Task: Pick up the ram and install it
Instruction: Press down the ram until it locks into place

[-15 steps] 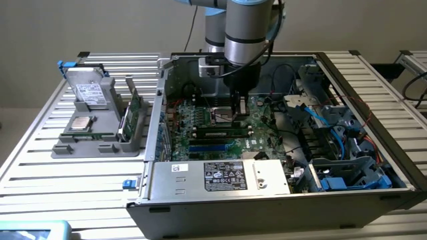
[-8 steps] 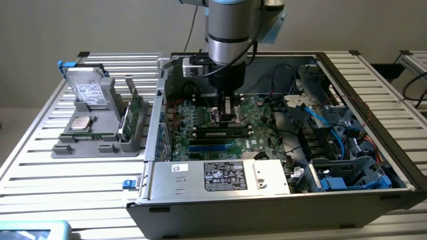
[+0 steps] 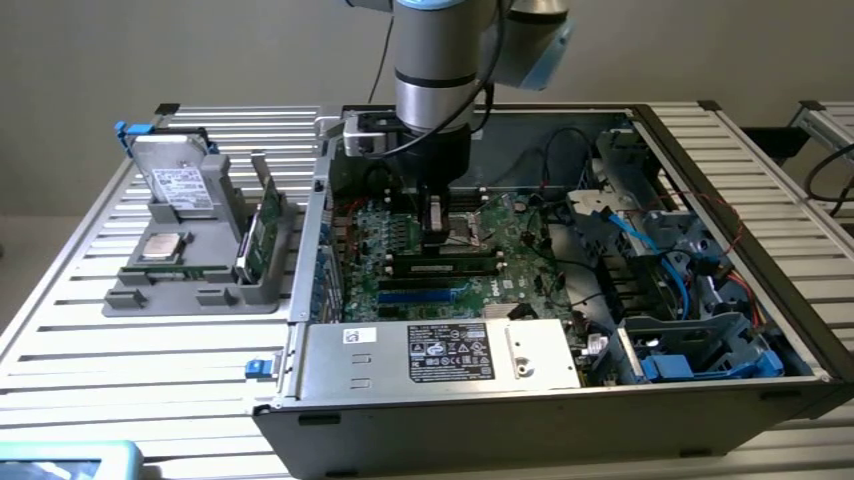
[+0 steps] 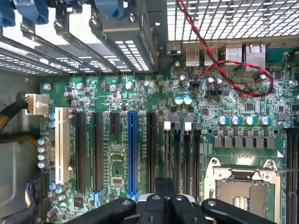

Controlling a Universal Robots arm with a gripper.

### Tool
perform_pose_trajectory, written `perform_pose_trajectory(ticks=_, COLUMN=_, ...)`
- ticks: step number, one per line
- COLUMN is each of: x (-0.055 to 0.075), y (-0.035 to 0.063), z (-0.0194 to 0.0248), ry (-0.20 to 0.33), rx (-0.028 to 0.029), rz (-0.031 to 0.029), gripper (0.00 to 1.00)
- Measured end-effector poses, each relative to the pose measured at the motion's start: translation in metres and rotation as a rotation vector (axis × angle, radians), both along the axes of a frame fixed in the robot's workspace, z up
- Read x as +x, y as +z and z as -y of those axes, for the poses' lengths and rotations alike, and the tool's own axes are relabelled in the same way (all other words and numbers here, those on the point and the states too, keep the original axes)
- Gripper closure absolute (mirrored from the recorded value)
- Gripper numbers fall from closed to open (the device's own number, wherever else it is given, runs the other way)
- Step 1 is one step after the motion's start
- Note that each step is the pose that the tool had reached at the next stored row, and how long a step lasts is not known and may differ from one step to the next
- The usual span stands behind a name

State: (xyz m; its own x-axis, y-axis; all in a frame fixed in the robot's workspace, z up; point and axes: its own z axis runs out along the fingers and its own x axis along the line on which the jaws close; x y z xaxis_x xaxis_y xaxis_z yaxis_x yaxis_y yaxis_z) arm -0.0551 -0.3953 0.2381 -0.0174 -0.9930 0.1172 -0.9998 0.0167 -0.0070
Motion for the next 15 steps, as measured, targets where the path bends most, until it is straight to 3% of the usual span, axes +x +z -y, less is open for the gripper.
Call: perform_pose_trajectory(ticks=15, x=-0.0054, y=-0.0057, z=-0.0033, ry=0.000, rx=0.0020, rz=-0.0001, gripper=0.89)
